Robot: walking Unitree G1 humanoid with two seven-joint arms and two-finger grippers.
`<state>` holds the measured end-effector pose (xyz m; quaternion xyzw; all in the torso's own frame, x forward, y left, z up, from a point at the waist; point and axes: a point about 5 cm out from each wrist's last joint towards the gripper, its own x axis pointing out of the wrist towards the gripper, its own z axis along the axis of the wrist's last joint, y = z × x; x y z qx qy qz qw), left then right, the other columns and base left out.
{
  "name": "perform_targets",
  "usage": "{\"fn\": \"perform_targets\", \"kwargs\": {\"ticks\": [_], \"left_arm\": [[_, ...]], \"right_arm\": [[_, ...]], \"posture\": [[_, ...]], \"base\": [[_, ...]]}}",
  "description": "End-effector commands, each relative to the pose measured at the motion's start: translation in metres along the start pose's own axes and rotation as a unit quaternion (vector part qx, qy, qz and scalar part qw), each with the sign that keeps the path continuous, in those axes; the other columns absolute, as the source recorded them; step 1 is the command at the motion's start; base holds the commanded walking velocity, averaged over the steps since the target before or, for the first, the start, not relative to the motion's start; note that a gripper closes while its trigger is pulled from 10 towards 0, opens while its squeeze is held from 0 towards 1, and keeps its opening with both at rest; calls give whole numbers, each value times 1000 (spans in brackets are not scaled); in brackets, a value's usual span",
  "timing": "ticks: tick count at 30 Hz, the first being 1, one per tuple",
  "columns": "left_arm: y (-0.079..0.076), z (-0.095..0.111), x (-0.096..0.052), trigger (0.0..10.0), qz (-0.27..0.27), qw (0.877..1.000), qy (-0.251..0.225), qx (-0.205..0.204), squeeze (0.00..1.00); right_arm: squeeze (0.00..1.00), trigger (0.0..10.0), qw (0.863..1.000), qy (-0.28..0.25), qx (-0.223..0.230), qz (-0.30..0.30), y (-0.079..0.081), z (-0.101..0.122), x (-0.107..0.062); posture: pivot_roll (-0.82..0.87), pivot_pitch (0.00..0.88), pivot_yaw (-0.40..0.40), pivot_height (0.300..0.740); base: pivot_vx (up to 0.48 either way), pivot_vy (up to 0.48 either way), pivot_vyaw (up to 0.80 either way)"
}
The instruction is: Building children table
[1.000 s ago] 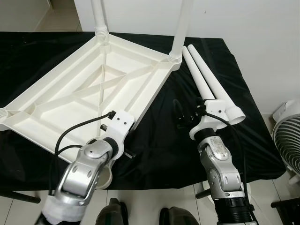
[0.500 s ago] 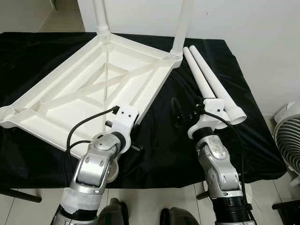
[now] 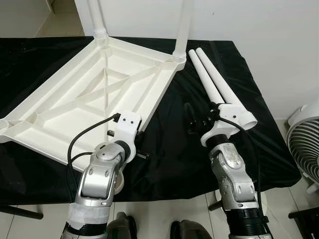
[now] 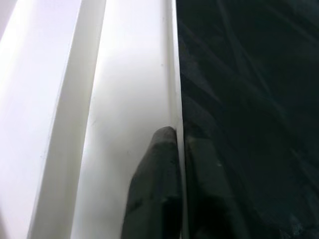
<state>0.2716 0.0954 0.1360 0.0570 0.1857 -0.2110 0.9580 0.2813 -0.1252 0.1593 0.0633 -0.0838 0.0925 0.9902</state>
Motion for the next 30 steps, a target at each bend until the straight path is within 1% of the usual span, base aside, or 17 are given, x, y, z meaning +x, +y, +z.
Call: {"fn": "perform_targets", "kwargs": {"ticks": [1,4,5,6,7,8,10,11,13,16,20,21,23,24,25,28,30], "left_arm": [[-5,-12,4,10000,54,998,22,10,1000],[-15,-5,2,10000,12,1000,6,25,1000],[-15,-5,2,10000,12,1000,6,25,1000],[-18,-1,2,10000,-2,1000,-5,25,953],[-21,6,0,10000,-21,999,-26,33,0],[-21,6,0,10000,-21,999,-26,33,0],[-13,23,-4,10000,-18,996,-69,50,0],[-13,23,-4,10000,-18,996,-69,50,0],[0,38,-7,10000,0,993,-103,62,0],[5,43,-9,10000,4,992,-113,61,0],[6,56,-28,10000,-66,978,-165,109,0],[6,56,-28,10000,-66,978,-165,109,0],[9,45,-30,10000,-79,979,-127,142,0],[9,45,-30,10000,-79,979,-127,142,0],[11,39,-32,10000,-83,977,-115,158,0],[20,32,-36,10000,-79,976,-100,176,0],[32,26,-42,10000,-69,974,-78,200,0]], "right_arm": [[0,10000,1000,3,2,5,2,0,0],[0,10000,1000,2,2,4,1,0,0],[0,10000,1000,2,2,4,1,0,0],[0,10000,1000,3,2,3,1,0,-1],[0,10000,1000,3,2,3,1,0,-1],[0,10000,1000,3,2,3,1,0,-1],[0,10000,1000,3,3,3,2,0,-1],[0,10000,1000,3,3,3,2,0,-1],[0,10000,1000,3,3,2,2,-1,-1],[0,10000,1000,4,3,1,2,-1,-2],[0,10000,1000,4,3,0,2,-2,-2],[0,10000,1000,4,3,0,2,-2,-2],[0,10000,1000,4,2,0,2,-2,-2],[0,10000,1000,4,2,0,2,-2,-2],[0,10000,1000,3,2,0,1,-1,-2],[0,10000,1000,3,1,0,1,-1,-2],[0,10000,1000,4,0,0,0,-2,-3]], "posture": [[-51,101,-3,740],[-52,102,-1,740],[-52,102,-1,740],[-52,102,0,740],[-53,101,1,740],[-53,101,1,740],[-52,100,2,740],[-52,100,2,740],[-50,102,5,740],[-50,102,5,740],[-50,105,6,740],[-50,105,6,740],[-49,104,7,740],[-49,104,7,740],[-49,105,7,740],[-48,106,7,740],[-46,105,6,740]], "base": [[0,0,0],[0,0,0],[0,0,0],[0,0,0],[0,0,0],[0,0,0],[0,0,0],[0,0,0],[0,0,0],[0,0,0],[0,0,0],[0,0,0],[0,0,0],[0,0,0],[0,0,0],[0,0,0],[0,0,0]]}}
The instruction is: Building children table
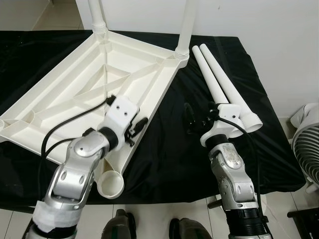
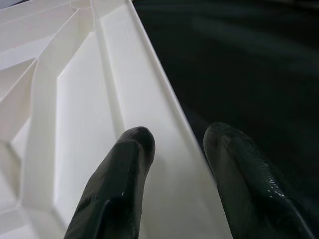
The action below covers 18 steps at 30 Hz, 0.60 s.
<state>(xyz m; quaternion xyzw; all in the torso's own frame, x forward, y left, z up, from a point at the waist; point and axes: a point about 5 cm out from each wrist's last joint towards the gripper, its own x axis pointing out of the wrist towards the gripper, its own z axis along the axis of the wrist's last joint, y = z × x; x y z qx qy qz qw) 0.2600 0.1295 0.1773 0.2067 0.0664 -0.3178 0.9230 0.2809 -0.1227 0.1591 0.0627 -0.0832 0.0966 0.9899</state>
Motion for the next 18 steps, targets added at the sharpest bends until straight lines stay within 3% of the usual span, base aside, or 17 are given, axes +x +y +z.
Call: {"fn": "perform_targets", "kwargs": {"ticks": [1,11,18], "left_arm": [[7,-6,-9,10000,5,1000,16,24,0],[32,-21,-25,10000,37,996,65,50,0],[40,-28,-34,10000,44,992,90,74,0]], "right_arm": [[0,10000,1000,5,-2,-3,-3,-2,-3],[0,10000,1000,9,0,5,0,-3,-2],[0,10000,1000,10,-3,9,-1,-3,-4]], "posture": [[-43,108,3,740],[-33,111,-11,740],[-31,111,-18,740]], "base": [[0,0,0],[0,0,0],[0,0,0]]}}
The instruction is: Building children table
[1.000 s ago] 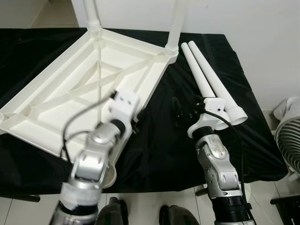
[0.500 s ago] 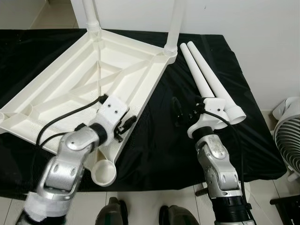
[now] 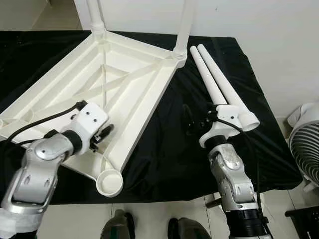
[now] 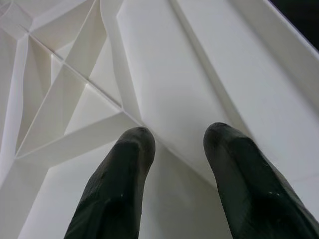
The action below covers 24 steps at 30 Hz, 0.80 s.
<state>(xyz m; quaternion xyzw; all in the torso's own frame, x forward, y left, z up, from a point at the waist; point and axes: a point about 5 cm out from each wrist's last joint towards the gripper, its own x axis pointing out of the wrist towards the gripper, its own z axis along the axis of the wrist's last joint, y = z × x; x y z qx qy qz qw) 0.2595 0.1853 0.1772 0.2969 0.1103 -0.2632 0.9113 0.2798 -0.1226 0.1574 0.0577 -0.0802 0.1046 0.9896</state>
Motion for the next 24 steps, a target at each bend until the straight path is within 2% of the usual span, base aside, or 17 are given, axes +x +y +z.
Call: {"fn": "perform_targets", "kwargs": {"ticks": [1,4,8,11,17,24], "left_arm": [[3,-7,-2,10000,5,1000,17,9,0],[6,-16,-5,10000,2,999,40,15,0],[4,-20,-9,10000,-16,999,46,18,0],[4,-22,-13,10000,-41,998,42,9,0],[8,-22,-18,10000,-55,998,27,-14,0],[-3,-26,-18,10000,-86,996,37,-11,0]], "right_arm": [[0,10000,1000,7,1,2,-1,-1,-3],[0,10000,1000,8,-1,4,-1,-1,-3],[0,10000,1000,10,-3,7,-1,-2,-3],[0,10000,1000,11,-5,9,-2,-2,-3],[0,10000,1000,13,-8,13,-2,-2,-3],[0,10000,1000,13,-8,14,-2,-2,-4]], "posture": [[-31,111,-21,740],[-32,111,-27,740],[-31,110,-30,740],[-29,106,-32,740],[-29,100,-32,740],[-33,99,-31,740]], "base": [[0,0,0],[0,0,0],[0,0,0],[0,0,0],[0,0,0],[0,0,0]]}}
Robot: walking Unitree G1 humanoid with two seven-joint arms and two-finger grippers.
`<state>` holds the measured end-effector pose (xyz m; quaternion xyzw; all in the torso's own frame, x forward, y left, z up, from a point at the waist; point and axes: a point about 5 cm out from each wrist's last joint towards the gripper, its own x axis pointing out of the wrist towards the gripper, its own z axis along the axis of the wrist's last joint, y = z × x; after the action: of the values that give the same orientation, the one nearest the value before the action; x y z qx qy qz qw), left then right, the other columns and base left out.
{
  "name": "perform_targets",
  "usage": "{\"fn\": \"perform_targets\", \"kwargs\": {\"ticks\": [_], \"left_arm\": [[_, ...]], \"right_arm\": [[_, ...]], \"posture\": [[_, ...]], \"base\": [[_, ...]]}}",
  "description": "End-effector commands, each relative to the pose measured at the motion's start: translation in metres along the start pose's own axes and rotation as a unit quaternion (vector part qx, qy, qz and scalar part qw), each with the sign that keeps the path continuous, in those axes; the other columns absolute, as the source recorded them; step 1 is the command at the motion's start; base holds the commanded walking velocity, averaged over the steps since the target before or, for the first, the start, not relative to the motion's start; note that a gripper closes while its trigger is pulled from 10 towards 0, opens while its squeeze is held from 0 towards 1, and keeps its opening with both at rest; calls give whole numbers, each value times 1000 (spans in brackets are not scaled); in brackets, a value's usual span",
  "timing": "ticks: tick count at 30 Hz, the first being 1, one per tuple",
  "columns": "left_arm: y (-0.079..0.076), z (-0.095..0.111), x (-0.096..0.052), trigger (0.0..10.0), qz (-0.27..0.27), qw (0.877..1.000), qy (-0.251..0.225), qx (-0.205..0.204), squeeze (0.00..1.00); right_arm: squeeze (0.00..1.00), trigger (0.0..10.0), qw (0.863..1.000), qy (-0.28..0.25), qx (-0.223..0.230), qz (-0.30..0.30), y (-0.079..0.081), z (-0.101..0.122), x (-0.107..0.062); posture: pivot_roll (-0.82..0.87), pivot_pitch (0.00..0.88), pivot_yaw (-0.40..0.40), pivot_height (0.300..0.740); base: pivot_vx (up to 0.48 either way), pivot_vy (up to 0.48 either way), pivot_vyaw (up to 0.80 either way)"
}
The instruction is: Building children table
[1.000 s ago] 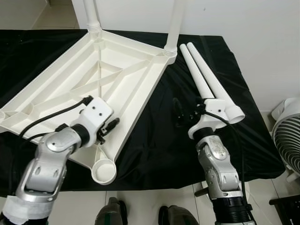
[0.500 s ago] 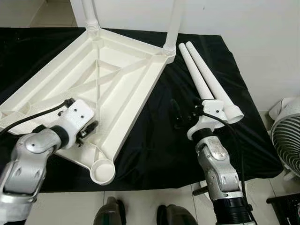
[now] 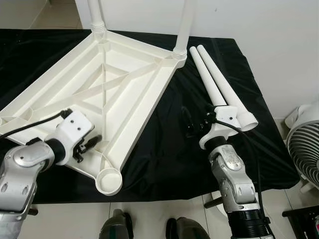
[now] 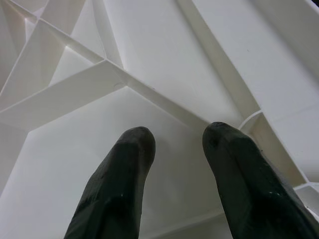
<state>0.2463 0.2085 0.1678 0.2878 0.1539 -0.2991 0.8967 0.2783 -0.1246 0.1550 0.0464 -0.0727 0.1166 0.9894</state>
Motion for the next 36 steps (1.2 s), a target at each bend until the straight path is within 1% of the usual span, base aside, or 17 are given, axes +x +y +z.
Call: {"fn": "perform_targets", "kwargs": {"ticks": [1,4,7,9,12,18,23,25,29,31,36], "left_arm": [[-7,-4,0,10000,-35,999,9,1,0],[-13,-7,3,10000,-51,999,11,-1,0],[-15,-11,4,10000,-60,998,20,-2,0],[-15,-11,4,10000,-61,998,20,-2,0],[-14,-9,1,10000,-61,998,10,-15,0],[-17,-10,-3,10000,-82,996,3,-17,0],[-17,-10,-3,10000,-82,997,1,-17,0],[-19,-10,-6,10000,-89,996,-1,-19,0],[-19,-11,-7,10000,-93,996,0,-18,0],[-22,-10,-8,10000,-106,994,-1,-17,0],[-26,-10,-9,10000,-119,993,-2,-21,0]], "right_arm": [[0,10000,1000,4,2,2,0,-1,-2],[0,10000,1000,5,1,1,0,-1,-3],[0,10000,1000,6,0,-1,-1,-1,-4],[0,10000,1000,6,0,-1,-1,-1,-4],[0,10000,1000,6,0,-1,-1,-1,-4],[0,10000,1000,8,0,-1,-1,-1,-4],[0,10000,1000,9,-1,0,-1,-2,-4],[0,10000,1000,16,-1,9,0,-4,-5],[0,10000,1000,20,-2,14,1,-5,-6],[0,10000,999,29,-11,40,5,-8,-9],[0,10000,998,36,-18,52,6,-10,-11]], "posture": [[-33,99,-31,740],[-38,102,-27,740],[-39,102,-27,740],[-39,102,-27,740],[-39,104,-26,740],[-37,108,-28,740],[-37,110,-29,740],[-35,113,-29,740],[-35,113,-29,740],[-36,116,-30,740],[-37,117,-28,740]], "base": [[0,0,0],[0,0,0],[0,0,0],[0,0,0],[0,0,0],[0,0,0],[0,0,0],[0,0,0],[0,0,0],[0,0,0],[0,0,0]]}}
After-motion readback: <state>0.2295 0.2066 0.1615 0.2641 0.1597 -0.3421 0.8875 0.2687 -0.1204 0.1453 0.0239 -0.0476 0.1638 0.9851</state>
